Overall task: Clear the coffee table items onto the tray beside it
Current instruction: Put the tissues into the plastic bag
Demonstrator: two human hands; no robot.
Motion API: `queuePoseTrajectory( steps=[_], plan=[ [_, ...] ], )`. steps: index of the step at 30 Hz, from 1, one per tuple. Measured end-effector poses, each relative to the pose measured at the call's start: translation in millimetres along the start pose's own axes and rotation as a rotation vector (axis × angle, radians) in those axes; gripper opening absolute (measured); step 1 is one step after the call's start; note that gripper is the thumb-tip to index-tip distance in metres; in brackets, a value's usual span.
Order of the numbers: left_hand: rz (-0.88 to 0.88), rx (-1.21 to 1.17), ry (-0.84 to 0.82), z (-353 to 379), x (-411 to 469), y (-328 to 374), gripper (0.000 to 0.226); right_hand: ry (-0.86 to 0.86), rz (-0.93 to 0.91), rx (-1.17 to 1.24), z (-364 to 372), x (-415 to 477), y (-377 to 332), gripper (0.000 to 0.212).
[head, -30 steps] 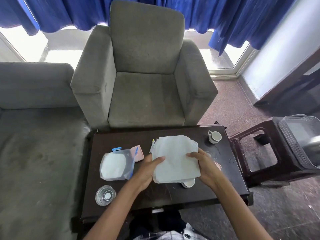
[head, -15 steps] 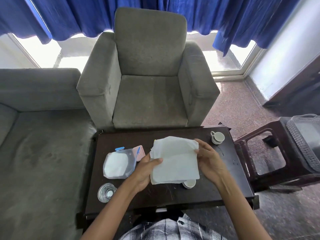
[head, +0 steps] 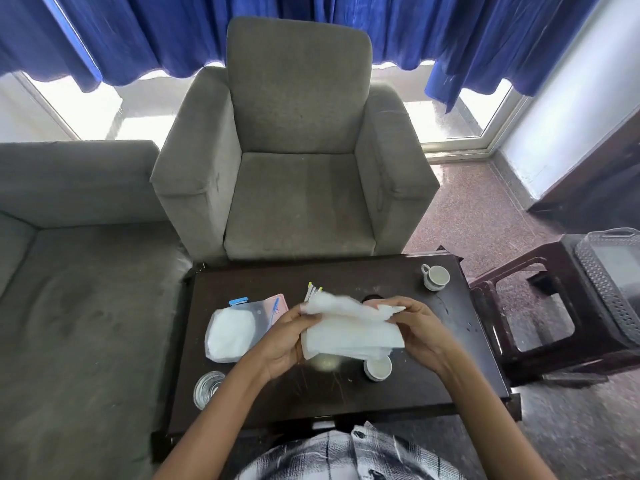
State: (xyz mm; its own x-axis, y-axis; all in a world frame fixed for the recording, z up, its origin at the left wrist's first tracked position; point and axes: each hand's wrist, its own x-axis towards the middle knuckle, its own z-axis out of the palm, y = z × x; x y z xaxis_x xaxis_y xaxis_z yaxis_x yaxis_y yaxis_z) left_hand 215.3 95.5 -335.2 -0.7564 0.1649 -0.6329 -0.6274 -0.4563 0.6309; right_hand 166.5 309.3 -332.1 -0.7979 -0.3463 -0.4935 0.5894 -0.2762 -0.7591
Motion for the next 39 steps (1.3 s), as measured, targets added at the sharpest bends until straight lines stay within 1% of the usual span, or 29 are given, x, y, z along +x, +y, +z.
queuePoseTrajectory(
  steps=[2,4,5,7,8,9,11,12,14,15,17,20,24,26,29,31,35,36,39],
  plan=[
    [0.004,0.040,-0.001,1,1,3,0.033,0.018,-0.092,-0.033,-1,2,1,0.016],
    [-0.007,0.005,-0.024,1,3,4,0.043,-0.002,-0.137,-0.072,-2,0,0,0.009],
    [-0.008,-0.011,-0.037,1,3,5,0.048,-0.018,-0.146,-0.091,-2,-2,-2,0.011],
    [-0.002,0.028,-0.042,0,3,7,0.055,-0.023,-0.156,-0.156,-2,-3,-4,0.036],
    [0.002,0.083,-0.041,0,3,8,0.053,-0.021,-0.149,-0.170,-3,-3,-5,0.044],
    [0.014,0.144,-0.033,0,2,8,0.046,-0.020,-0.134,-0.165,-3,-4,-6,0.046],
    [0.058,0.265,-0.002,2,3,7,0.019,-0.038,-0.081,-0.084,-5,-4,-7,0.038],
    [0.085,0.325,0.013,1,4,5,0.014,-0.049,-0.048,-0.019,-7,-4,-7,0.031],
    [0.118,0.404,0.025,1,6,1,0.016,-0.052,-0.003,0.052,-8,-1,-6,0.018],
    [0.129,0.424,0.024,2,7,1,0.018,-0.031,0.016,0.025,-8,0,-4,0.013],
    [0.146,0.463,0.029,4,7,1,0.020,0.023,0.063,-0.102,-12,4,3,0.004],
    [0.165,0.543,0.052,4,11,2,0.020,0.007,0.136,-0.272,-19,6,9,0.020],
    [0.169,0.629,0.080,4,21,-4,0.019,0.078,0.149,-0.229,-27,9,10,0.018],
    [0.177,0.623,0.123,9,27,-9,0.025,0.130,0.175,-0.207,-34,12,12,0.017],
    [0.128,0.434,0.216,14,36,-13,0.027,0.253,0.231,-0.209,-53,20,13,0.018],
    [0.112,0.343,0.242,14,40,-13,0.026,0.353,0.232,-0.233,-74,26,8,0.019],
    [0.101,0.358,0.291,17,47,-10,0.025,0.511,0.213,-0.303,-116,54,1,0.023],
    [0.094,0.355,0.306,19,50,-10,0.025,0.530,0.225,-0.322,-124,65,4,0.026],
    [0.060,0.362,0.342,22,57,-15,0.024,0.568,0.253,-0.405,-148,109,23,0.024]
  ],
)
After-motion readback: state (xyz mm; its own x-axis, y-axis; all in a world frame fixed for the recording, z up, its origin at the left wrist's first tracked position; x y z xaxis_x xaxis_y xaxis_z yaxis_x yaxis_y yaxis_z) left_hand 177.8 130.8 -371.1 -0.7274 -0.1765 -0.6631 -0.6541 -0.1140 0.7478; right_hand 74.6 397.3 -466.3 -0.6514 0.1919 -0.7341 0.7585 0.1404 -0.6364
